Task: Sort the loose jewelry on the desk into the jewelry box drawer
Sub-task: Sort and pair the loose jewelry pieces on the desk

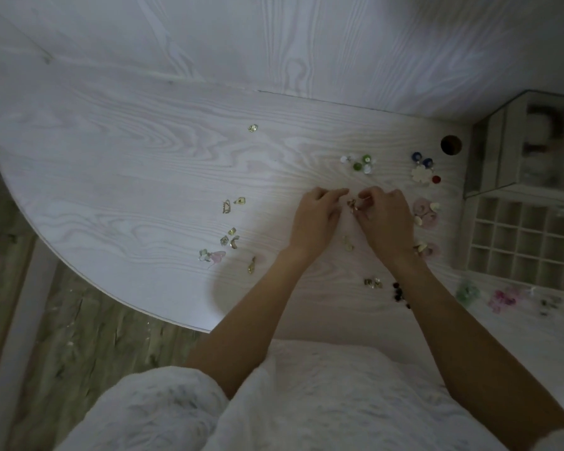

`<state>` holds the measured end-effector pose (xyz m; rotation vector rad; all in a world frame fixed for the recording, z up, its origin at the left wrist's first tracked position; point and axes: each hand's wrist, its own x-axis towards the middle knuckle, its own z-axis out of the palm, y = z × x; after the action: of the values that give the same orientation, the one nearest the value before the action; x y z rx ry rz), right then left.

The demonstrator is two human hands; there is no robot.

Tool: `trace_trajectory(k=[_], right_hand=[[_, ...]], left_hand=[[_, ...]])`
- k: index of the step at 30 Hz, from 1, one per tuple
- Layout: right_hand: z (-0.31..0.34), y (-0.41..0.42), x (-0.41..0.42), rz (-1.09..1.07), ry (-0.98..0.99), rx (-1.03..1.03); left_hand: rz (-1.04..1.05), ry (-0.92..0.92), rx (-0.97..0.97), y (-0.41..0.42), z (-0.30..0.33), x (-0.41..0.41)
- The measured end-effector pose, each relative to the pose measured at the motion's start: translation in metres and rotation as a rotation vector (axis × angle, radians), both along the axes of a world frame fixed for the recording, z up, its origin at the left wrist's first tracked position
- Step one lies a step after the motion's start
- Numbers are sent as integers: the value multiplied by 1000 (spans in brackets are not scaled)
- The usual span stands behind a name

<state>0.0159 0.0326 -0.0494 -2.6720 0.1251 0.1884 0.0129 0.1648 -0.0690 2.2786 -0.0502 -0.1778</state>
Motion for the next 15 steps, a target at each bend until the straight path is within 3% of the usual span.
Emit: trace_trajectory(k=[5, 9, 12, 15], right_hand=[[14, -2, 0, 166, -56, 2], [34, 22, 24, 269, -96, 131], [24, 62, 60, 440, -52, 196], [7, 107, 99, 588, -62, 181]], left_hand=[[36, -97, 31, 50, 8, -18], [173, -194, 241, 110, 19, -30], [330, -99, 396, 148, 23, -41], [412, 67, 385, 164, 23, -52]])
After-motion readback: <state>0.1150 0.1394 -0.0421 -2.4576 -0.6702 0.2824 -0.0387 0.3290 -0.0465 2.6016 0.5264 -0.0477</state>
